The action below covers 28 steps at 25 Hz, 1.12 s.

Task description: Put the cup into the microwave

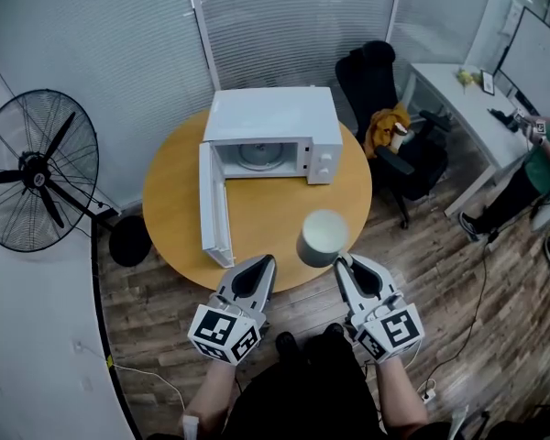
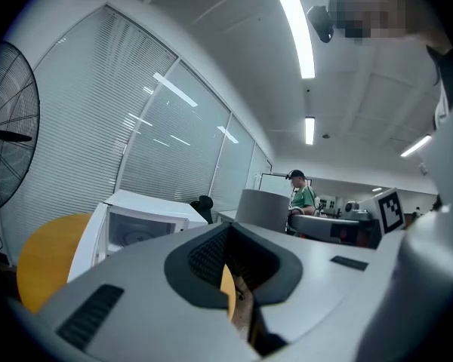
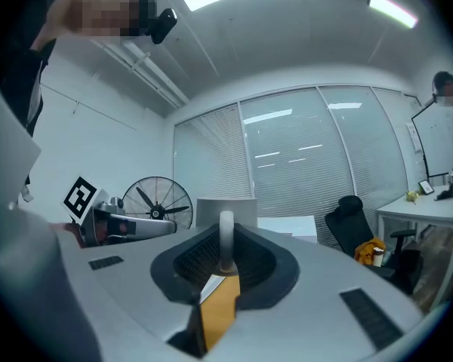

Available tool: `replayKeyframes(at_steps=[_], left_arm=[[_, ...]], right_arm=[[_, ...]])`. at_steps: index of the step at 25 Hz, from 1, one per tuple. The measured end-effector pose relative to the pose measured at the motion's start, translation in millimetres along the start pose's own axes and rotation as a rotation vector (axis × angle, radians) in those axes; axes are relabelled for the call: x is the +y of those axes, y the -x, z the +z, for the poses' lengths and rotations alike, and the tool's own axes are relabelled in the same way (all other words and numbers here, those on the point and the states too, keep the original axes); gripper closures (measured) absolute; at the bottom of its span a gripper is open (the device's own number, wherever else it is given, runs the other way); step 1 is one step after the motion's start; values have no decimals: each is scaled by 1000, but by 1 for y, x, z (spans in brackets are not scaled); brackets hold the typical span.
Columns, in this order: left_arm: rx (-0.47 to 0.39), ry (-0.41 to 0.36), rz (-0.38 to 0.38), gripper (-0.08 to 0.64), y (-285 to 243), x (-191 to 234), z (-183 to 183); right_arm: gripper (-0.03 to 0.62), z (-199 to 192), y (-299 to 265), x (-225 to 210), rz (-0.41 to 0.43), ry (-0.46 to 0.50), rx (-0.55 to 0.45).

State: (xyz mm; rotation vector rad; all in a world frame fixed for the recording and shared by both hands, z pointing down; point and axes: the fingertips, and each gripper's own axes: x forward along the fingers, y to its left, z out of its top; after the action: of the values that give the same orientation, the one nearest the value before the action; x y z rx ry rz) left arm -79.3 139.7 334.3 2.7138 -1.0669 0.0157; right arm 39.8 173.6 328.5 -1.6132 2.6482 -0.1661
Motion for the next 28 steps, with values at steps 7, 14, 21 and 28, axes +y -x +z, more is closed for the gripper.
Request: replayKeyframes(at_steps=[7,14,21,28], left_arm=[[19,26,14,565,-7,6,-9],[26,26,59,565,-25,21,-9],[27,22,117,565,-60,38,1],[22,22,185,565,-98,54,10]], right_arm=[[537,-7,-9,-9,8,-10,9],[537,-11,-33,-28,56,-31,5],[537,-8,-70,-59,118,-19,16],[537,-9,-108,-92,194,2,25]])
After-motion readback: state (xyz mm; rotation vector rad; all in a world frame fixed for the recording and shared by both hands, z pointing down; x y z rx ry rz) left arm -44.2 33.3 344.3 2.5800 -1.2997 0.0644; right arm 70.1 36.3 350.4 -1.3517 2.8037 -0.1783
